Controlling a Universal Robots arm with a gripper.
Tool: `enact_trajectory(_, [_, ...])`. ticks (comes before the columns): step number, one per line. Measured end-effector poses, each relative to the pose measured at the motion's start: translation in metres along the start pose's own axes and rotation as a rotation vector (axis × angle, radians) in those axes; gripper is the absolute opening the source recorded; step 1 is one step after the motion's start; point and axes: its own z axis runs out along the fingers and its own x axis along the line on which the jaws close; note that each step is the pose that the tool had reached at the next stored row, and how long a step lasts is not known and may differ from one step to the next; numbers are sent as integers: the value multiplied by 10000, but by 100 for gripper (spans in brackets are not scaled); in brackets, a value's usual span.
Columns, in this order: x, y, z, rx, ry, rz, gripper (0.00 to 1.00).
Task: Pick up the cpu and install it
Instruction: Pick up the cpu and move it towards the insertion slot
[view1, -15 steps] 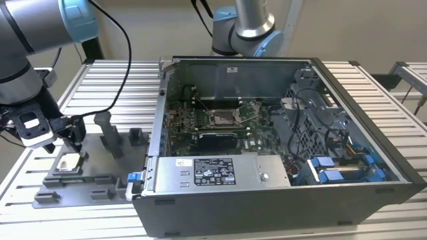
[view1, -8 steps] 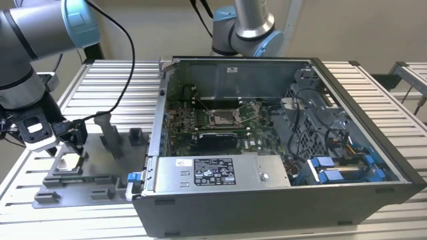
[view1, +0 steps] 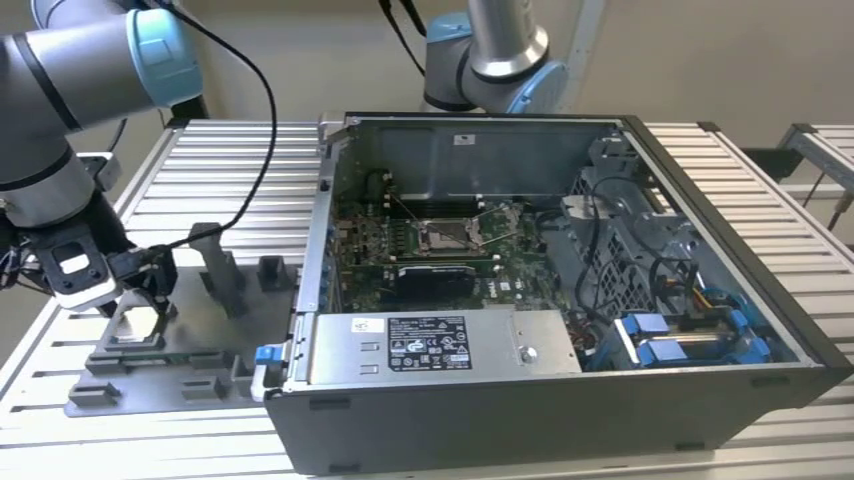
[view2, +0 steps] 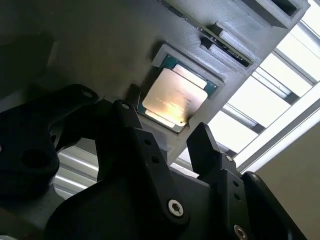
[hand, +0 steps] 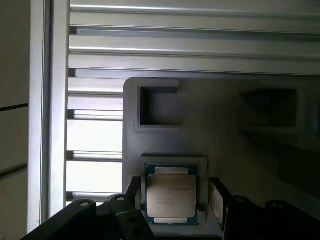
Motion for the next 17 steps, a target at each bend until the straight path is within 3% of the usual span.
enact_trajectory(17, [20, -61, 116, 0, 2, 0, 100])
